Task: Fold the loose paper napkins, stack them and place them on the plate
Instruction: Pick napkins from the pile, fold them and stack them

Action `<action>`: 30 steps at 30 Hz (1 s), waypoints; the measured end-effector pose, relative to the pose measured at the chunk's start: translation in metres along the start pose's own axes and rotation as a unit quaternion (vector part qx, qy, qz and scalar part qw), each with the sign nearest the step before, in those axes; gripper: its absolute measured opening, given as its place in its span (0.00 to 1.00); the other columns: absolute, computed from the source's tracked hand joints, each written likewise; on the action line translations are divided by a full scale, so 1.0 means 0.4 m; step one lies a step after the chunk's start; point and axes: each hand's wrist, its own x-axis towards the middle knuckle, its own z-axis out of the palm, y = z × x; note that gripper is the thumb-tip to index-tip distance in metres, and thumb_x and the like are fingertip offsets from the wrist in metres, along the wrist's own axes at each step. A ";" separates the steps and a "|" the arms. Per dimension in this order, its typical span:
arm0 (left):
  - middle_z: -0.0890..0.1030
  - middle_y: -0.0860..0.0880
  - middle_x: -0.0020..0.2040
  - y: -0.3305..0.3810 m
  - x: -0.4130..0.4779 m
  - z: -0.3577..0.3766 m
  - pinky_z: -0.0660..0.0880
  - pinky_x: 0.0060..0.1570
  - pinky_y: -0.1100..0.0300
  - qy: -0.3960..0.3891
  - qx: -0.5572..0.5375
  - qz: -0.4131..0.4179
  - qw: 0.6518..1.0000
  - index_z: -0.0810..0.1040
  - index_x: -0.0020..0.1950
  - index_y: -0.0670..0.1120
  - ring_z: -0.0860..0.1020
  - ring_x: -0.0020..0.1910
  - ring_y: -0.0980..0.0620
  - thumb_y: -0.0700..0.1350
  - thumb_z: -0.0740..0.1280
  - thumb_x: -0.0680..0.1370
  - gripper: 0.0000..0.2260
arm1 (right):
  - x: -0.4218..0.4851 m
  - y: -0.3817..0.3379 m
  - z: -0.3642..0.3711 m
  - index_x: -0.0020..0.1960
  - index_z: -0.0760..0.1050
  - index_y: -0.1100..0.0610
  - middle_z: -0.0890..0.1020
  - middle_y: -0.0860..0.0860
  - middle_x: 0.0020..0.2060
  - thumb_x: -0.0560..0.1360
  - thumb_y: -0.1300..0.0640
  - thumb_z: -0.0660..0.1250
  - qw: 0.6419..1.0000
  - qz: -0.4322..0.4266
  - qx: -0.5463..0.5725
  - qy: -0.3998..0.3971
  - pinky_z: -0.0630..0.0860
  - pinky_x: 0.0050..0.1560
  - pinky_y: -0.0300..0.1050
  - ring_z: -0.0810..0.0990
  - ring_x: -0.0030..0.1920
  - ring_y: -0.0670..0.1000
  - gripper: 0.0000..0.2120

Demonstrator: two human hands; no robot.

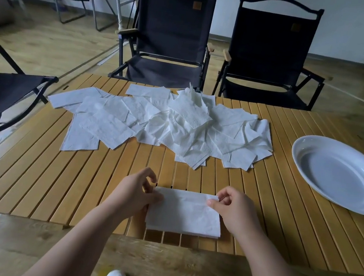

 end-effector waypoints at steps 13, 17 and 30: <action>0.77 0.56 0.46 0.007 0.025 0.011 0.76 0.36 0.63 0.047 0.065 0.024 0.997 0.73 0.58 0.56 0.78 0.41 0.56 0.54 0.73 0.74 0.16 | 0.042 0.025 -0.027 0.52 0.76 0.51 0.79 0.48 0.38 0.74 0.51 0.75 0.999 0.007 0.028 0.043 0.73 0.36 0.35 0.79 0.39 0.45 0.11; 0.76 0.56 0.49 0.038 0.073 0.012 0.74 0.39 0.63 0.076 0.080 0.085 0.990 0.75 0.57 0.55 0.75 0.43 0.58 0.54 0.74 0.73 0.15 | 0.087 0.052 -0.062 0.55 0.76 0.51 0.79 0.47 0.40 0.74 0.52 0.75 0.997 0.011 0.042 0.069 0.73 0.36 0.36 0.79 0.41 0.44 0.12; 0.76 0.55 0.65 0.208 0.286 0.141 0.68 0.58 0.58 0.037 0.145 0.203 0.968 0.80 0.61 0.56 0.67 0.64 0.53 0.55 0.71 0.76 0.14 | 0.241 0.144 -0.148 0.62 0.78 0.49 0.79 0.47 0.58 0.76 0.54 0.73 0.992 -0.014 -0.032 0.123 0.76 0.46 0.38 0.78 0.53 0.46 0.15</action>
